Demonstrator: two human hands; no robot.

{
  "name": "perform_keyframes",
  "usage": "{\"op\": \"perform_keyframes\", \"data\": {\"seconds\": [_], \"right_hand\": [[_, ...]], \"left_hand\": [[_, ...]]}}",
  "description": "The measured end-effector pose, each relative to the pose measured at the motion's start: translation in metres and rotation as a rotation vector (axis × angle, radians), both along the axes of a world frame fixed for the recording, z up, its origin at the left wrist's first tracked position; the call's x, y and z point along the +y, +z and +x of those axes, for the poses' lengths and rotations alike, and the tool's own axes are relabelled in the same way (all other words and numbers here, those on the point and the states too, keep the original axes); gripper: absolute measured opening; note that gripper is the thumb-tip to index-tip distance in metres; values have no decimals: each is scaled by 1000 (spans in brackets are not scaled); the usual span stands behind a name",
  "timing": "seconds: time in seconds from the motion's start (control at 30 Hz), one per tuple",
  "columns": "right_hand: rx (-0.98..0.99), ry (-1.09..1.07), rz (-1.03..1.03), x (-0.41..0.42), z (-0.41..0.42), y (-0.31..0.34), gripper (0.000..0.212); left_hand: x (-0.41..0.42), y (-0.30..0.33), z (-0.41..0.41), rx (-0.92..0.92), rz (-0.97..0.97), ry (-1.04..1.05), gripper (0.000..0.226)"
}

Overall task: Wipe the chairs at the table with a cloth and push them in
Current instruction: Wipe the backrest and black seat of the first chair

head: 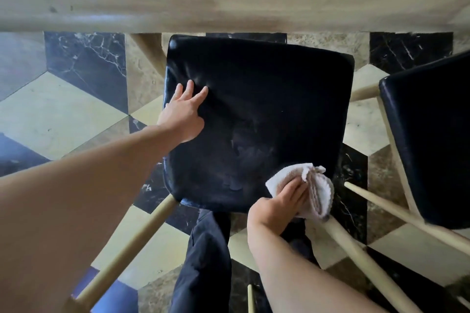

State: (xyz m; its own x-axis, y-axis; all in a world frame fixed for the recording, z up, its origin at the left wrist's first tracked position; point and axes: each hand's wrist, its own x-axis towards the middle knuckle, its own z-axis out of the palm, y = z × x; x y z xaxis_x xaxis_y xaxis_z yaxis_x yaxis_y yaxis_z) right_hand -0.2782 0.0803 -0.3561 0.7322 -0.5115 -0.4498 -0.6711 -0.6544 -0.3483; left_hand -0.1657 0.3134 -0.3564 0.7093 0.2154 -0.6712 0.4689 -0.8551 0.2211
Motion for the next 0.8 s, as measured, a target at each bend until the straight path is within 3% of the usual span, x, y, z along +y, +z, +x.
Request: {"op": "perform_keyframes", "data": {"seconds": [0.13, 0.23, 0.37, 0.5, 0.6, 0.7, 0.8], "right_hand": [[-34, -82, 99, 52, -32, 6, 80], [-66, 93, 133, 89, -64, 7, 76], [41, 522, 149, 111, -97, 3, 85], [138, 1030, 12, 82, -101, -6, 59], [71, 1456, 40, 52, -77, -17, 61], [-37, 1924, -84, 35, -16, -29, 61], [-121, 2111, -95, 40, 37, -33, 54]], "left_hand": [[7, -2, 0, -9, -45, -20, 94], [10, -4, -2, -19, -75, -11, 96], [11, -5, -3, -20, -107, -4, 96], [12, -7, -4, -49, -113, 15, 93], [9, -10, -3, -79, -70, 6, 89], [13, -9, 1, -100, -72, 14, 86], [16, -6, 4, -101, -75, 54, 87]]}}
